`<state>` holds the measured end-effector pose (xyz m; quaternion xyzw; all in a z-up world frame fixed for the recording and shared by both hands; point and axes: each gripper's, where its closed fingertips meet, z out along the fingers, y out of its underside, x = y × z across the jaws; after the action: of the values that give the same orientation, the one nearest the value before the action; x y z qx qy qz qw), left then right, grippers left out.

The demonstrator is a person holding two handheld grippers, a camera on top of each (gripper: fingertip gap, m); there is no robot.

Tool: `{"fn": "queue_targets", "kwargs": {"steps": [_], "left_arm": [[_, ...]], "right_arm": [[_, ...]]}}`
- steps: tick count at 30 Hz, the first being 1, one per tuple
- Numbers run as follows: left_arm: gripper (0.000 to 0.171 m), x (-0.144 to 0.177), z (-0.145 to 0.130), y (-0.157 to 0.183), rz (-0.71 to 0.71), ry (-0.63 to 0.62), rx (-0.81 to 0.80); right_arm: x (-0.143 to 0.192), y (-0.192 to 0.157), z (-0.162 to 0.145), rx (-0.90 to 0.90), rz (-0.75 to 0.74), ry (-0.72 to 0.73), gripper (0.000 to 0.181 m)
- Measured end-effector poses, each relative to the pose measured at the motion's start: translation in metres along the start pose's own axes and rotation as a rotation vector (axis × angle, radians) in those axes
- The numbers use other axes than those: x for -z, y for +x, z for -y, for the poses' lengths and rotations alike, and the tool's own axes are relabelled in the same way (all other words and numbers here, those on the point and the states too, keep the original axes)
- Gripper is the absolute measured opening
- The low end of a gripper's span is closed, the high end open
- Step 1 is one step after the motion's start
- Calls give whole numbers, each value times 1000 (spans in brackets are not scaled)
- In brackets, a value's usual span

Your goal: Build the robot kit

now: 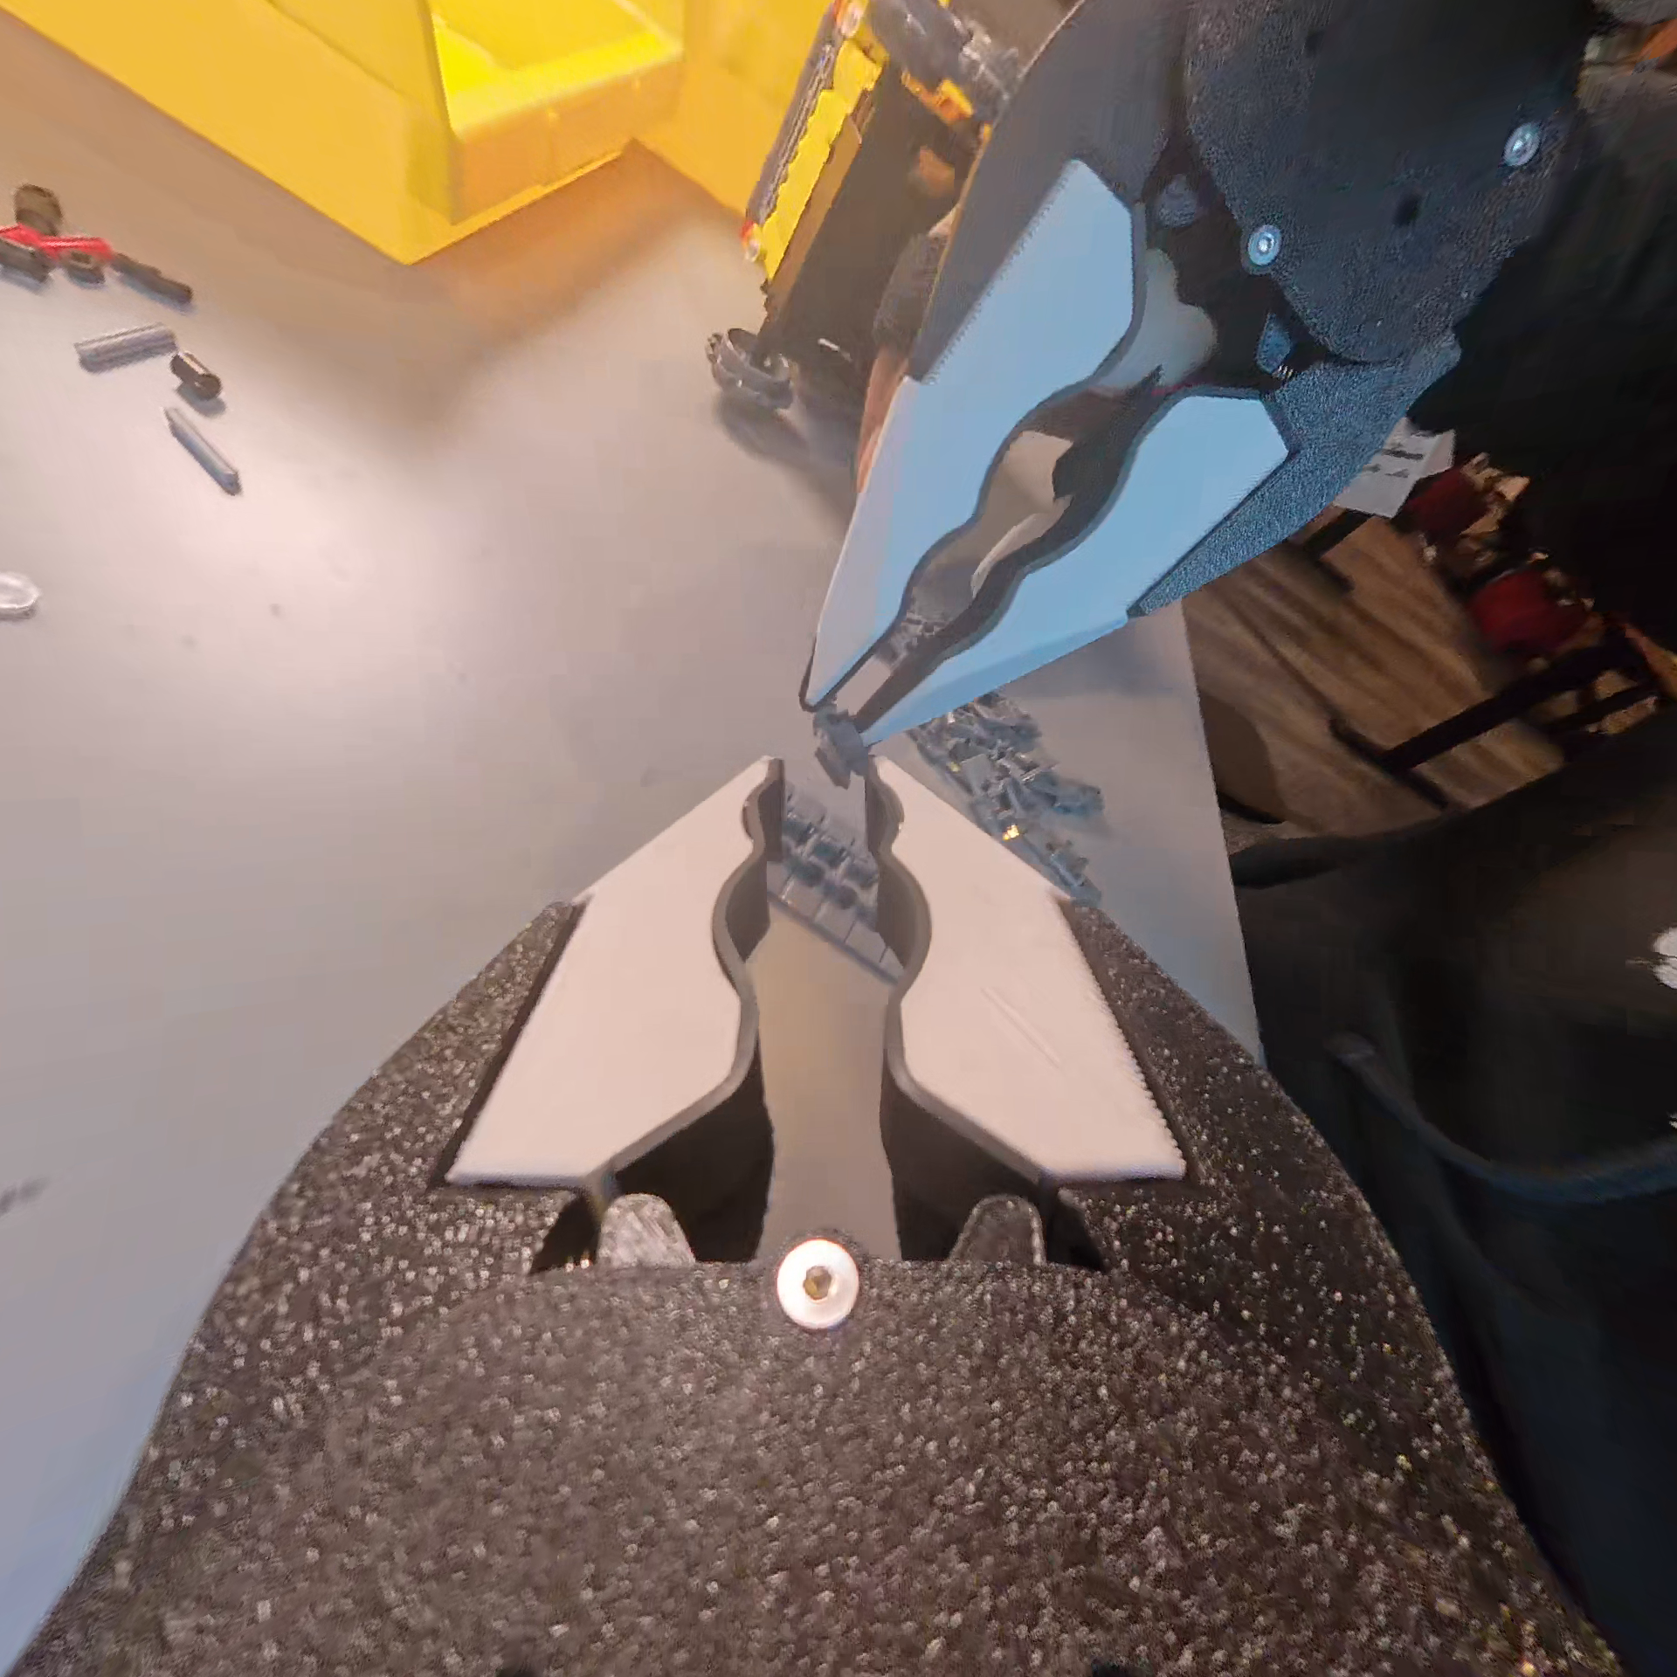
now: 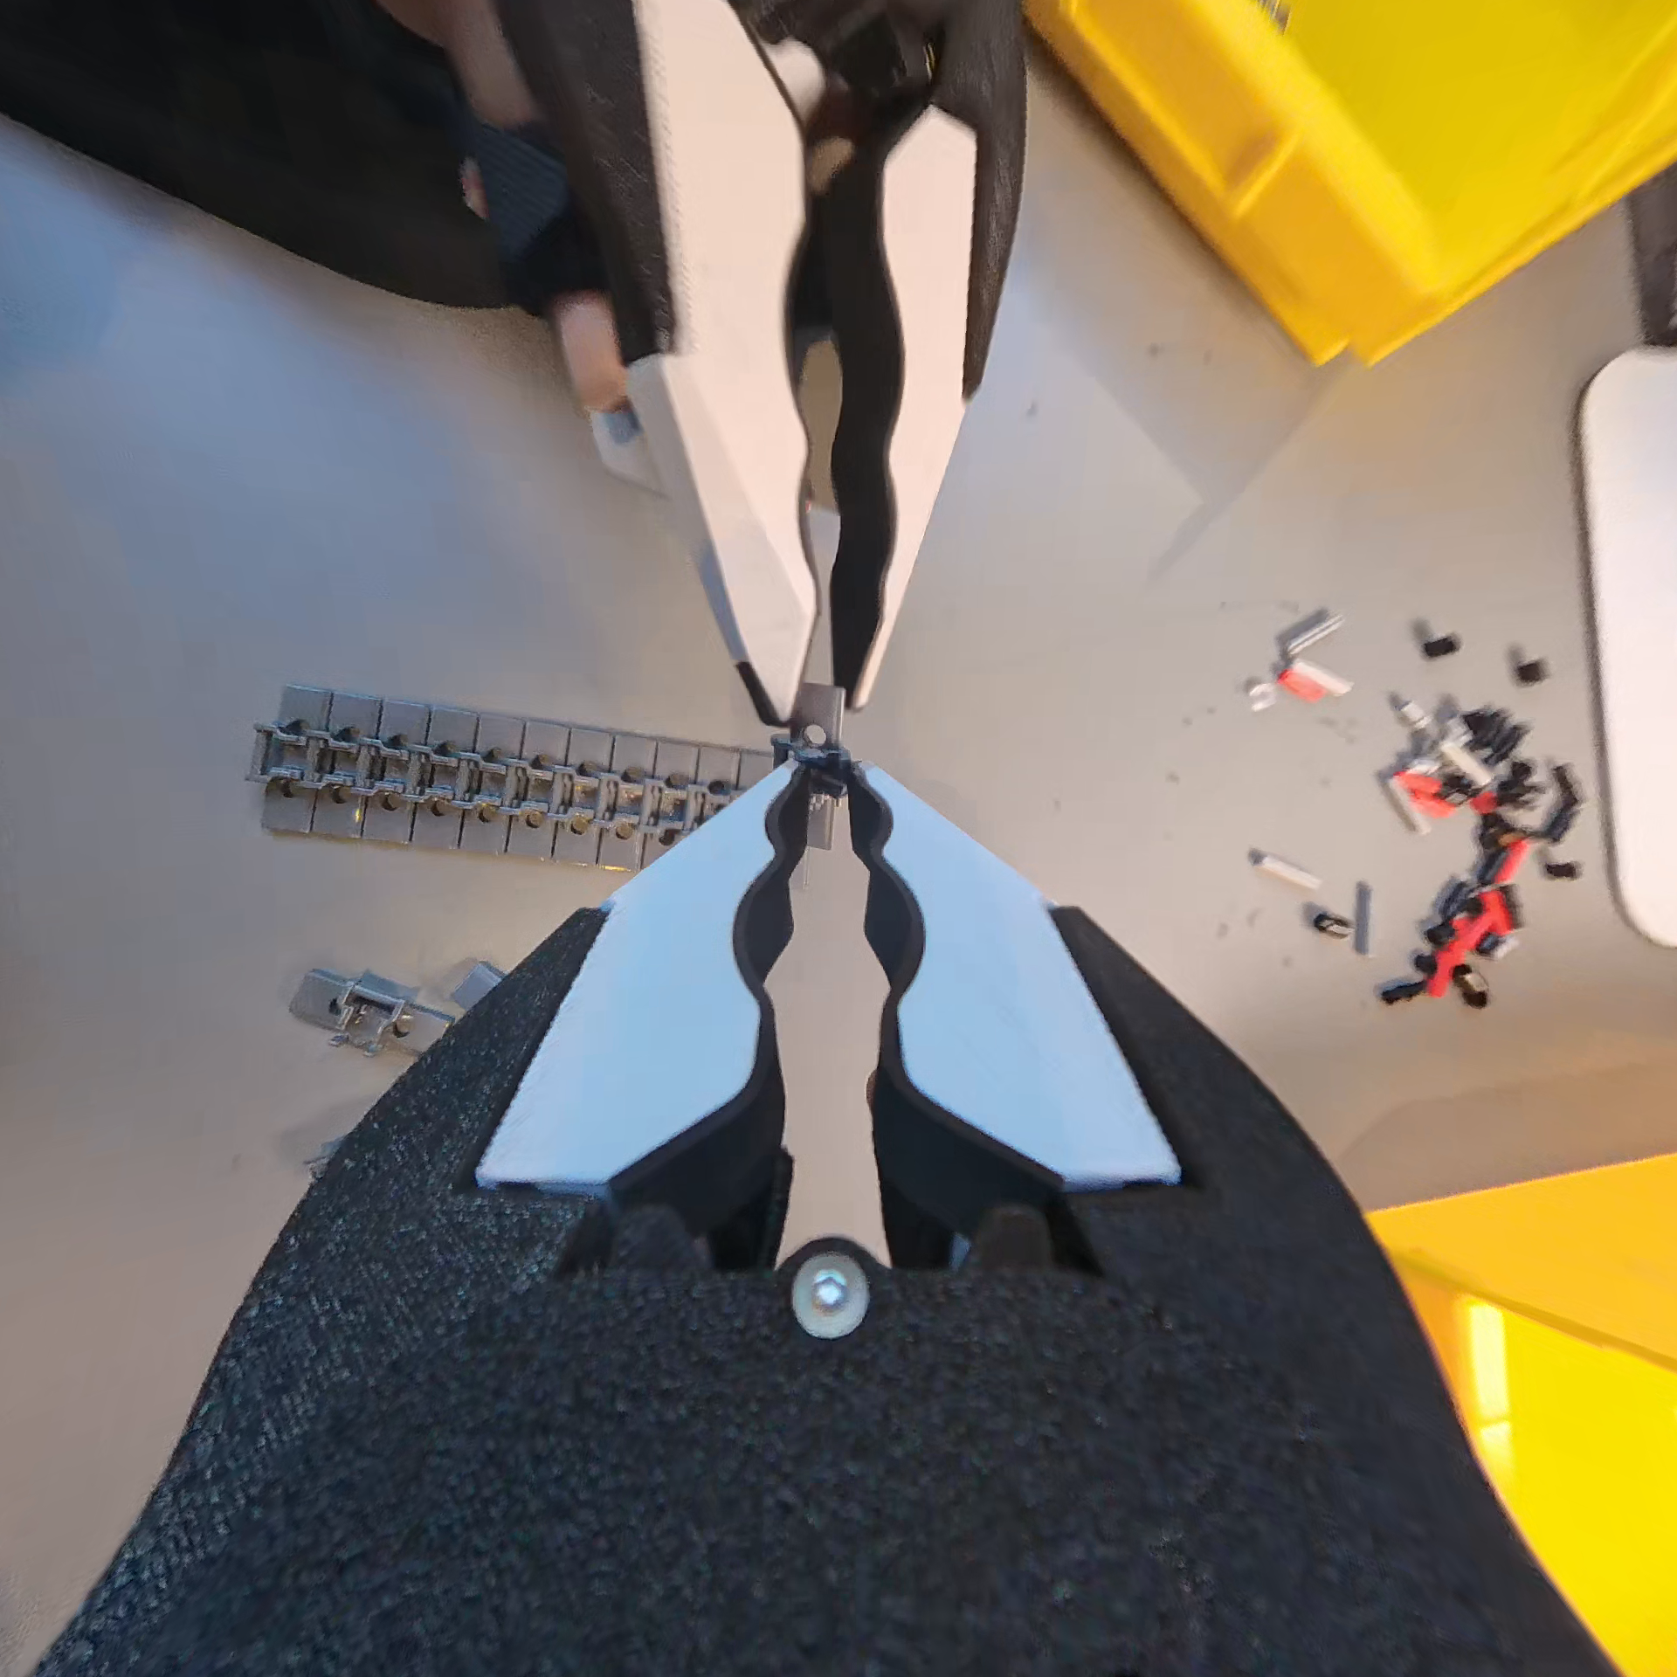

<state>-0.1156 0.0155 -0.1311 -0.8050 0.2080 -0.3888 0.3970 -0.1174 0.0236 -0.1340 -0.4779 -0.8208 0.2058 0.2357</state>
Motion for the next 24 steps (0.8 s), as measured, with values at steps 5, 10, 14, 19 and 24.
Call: {"fn": "queue_targets", "kwargs": {"steps": [5,10,14,19,24], "left_arm": [[0,1,4,15,-25,15,-148],[0,-3,-1,24,-22,-15,-272],[0,-3,0,25,-16,-13,-297],[2,-2,0,10,63,-18,-252],[12,-6,-21,2,152,-145,-275]], "right_arm": [[17,-7,10,144,-39,104,4],[23,-11,7,89,50,114,20],[19,-19,6,45,160,101,13],[11,-14,3,-60,211,47,5],[-12,3,-23,-166,173,-121,5]]}}
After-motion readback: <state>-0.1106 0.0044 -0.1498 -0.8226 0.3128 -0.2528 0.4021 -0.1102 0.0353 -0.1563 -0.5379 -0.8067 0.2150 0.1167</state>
